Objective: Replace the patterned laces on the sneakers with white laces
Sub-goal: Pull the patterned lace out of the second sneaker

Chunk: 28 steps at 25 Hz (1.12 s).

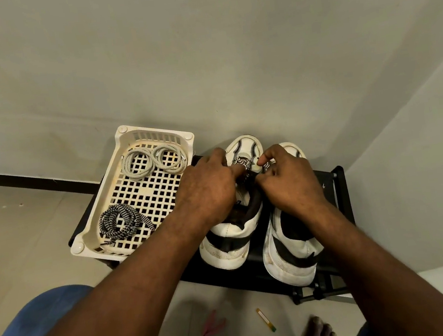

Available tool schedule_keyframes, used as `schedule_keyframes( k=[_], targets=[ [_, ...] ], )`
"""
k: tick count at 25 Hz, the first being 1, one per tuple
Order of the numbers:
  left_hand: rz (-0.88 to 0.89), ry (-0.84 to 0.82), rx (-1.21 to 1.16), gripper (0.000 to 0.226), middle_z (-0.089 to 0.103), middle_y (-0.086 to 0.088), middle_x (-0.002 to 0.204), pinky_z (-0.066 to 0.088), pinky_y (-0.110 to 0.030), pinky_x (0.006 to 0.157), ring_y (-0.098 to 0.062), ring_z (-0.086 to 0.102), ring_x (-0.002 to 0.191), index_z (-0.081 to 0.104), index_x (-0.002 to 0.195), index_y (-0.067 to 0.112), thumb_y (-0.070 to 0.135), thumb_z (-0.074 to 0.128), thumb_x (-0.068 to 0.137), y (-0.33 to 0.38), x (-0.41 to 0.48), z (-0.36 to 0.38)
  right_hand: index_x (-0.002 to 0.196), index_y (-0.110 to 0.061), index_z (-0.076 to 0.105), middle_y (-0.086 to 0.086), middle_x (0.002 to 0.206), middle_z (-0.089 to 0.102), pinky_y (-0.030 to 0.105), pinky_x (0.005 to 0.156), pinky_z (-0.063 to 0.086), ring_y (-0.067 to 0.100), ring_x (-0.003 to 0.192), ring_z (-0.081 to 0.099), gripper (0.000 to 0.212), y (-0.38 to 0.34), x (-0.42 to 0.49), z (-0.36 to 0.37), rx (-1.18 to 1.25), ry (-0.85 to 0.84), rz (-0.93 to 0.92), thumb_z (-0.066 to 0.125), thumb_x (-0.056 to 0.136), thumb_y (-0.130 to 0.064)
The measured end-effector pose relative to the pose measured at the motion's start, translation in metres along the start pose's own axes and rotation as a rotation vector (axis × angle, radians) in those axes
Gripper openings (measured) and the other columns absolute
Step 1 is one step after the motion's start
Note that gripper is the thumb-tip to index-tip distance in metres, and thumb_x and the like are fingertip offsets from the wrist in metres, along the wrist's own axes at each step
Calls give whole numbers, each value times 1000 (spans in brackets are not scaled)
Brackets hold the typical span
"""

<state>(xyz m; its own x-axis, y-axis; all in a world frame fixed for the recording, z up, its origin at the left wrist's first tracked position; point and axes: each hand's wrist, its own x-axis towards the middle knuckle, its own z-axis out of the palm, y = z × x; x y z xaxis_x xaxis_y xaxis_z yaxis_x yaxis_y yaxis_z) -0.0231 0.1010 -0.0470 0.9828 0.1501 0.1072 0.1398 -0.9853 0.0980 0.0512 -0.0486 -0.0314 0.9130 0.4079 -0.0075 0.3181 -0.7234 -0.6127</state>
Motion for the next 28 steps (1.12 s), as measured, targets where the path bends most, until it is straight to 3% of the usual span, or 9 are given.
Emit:
schedule_keyframes(
  k=[4,8,14,17,19,22,24,26,28],
  targets=[
    [-90,57,-306,15,47,-1,116,38,-30,75,-20,48,102,67,97,26,13,63,91,-3,4,0,104,-30,62,-7,67,66,26,57,37,9,67,61,23,-1,0,2,-3,11,16,68,83,-22],
    [-468,59,-986,31,60,5,69,39,-25,62,-13,53,67,62,68,20,-7,53,81,-14,12,0,104,-31,61,-7,66,66,24,56,37,9,65,61,24,-1,0,4,-34,28,4,70,82,-26],
    [-27,35,-379,36,51,3,126,50,-36,88,-19,48,113,68,119,33,39,65,84,-11,1,-4,102,-32,59,-9,58,63,46,91,53,17,71,65,24,-6,-4,9,-109,81,-108,71,81,-29],
    [54,118,-114,31,55,4,127,53,-42,86,-22,47,113,72,116,27,46,65,93,-10,2,3,109,-29,61,-10,62,63,49,98,48,18,77,66,26,-5,-4,7,-154,61,-145,70,85,-29],
    [-58,177,-400,20,64,6,115,50,-35,86,-17,54,106,76,106,23,39,71,94,-6,7,6,111,-29,61,-9,66,64,48,102,42,19,83,65,26,-5,-5,7,-178,69,-141,68,87,-30],
    [-605,221,-1426,13,74,0,90,51,-32,81,-12,63,83,72,89,19,25,67,99,-13,16,-10,111,-32,62,-9,69,64,46,103,39,19,91,63,24,-5,-5,8,-182,95,-114,66,87,-31],
    [-847,136,-1738,18,69,3,76,50,-30,71,-12,57,71,68,87,19,24,61,102,-27,15,-22,112,-32,63,-9,73,64,46,102,37,19,96,62,24,-4,-5,10,-182,105,-101,66,88,-33],
    [-707,12,-1445,28,63,3,68,45,-29,66,-15,53,65,68,80,13,35,67,97,-38,13,-29,112,-33,63,-9,74,65,47,102,37,18,97,62,24,-4,-5,11,-170,104,-85,67,87,-33],
    [-404,-131,-833,41,66,2,66,41,-28,62,-16,60,65,71,75,12,50,75,88,-35,8,-31,111,-33,62,-9,75,65,45,102,36,18,95,63,25,-5,-4,11,-159,100,-67,67,87,-34]
  ],
)
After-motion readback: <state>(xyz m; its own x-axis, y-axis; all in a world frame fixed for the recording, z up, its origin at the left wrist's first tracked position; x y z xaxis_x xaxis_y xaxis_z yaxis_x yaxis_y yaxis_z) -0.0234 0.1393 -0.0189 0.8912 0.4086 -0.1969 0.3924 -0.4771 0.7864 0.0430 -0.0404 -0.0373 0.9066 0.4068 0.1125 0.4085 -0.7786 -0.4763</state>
